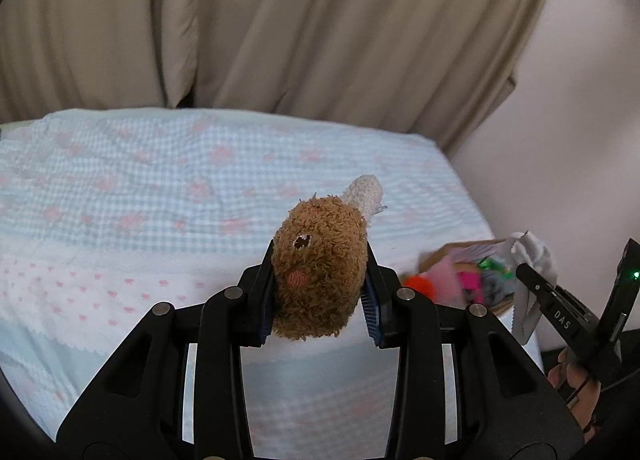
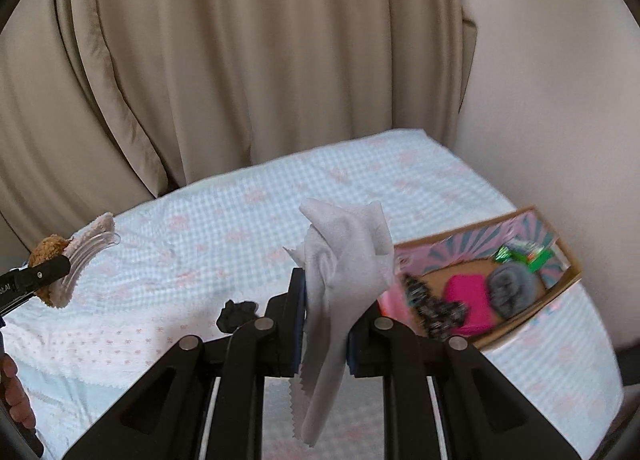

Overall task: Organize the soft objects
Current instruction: 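Carry the white cloth and brown plush over the cardboard box with both tools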

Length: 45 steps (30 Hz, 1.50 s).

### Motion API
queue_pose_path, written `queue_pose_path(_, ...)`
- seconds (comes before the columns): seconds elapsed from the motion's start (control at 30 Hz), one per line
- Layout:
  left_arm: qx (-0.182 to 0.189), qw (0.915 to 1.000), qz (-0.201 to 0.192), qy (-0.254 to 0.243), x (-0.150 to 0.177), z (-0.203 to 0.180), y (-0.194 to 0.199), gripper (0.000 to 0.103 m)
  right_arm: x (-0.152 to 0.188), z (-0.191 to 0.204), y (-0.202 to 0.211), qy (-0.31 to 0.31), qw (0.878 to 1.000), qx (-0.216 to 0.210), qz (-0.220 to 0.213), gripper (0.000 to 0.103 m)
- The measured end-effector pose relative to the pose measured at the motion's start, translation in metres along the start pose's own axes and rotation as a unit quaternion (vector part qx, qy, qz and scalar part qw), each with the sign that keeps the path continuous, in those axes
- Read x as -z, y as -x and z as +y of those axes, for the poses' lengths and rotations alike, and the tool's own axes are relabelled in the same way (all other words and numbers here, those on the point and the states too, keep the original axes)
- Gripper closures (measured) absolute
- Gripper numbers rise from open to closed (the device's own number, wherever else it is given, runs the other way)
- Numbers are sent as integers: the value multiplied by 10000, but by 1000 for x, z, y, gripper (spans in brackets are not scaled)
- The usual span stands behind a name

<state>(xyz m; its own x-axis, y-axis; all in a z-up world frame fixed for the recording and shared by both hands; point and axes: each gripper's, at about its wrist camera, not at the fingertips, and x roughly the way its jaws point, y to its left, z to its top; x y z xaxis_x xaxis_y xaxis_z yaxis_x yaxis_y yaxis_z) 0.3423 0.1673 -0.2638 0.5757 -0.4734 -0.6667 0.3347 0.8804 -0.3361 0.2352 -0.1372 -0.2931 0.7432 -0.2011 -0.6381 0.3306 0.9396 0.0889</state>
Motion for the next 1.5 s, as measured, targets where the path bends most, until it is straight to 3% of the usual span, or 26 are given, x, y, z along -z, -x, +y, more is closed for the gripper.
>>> queue_pose_path(0.23,-104,9998,-18,-165,-2,-87,38,71,-35,-49,58,-77,9999,-150,29,88)
queue_pose_path(0.6,-180,9998,69,-86,15,-237,32,71,-65,-167,78,46,9970,-658,415,88)
queue_pose_path(1.0,-416,9970,646,-105,49,-371,-68,71,-86,-287,21,273,9893,-936,1084,88)
queue_pose_path(1.23,-712,9891,1259,-269,58,-403,-155,70,-93,-315,-51,347,9777,-1110,1748,88)
queue_pose_path(1.5,-1113,9746,1896,-416,72,-407,-237,70,-77,-324,-132,303,9564,-1322,2585,88)
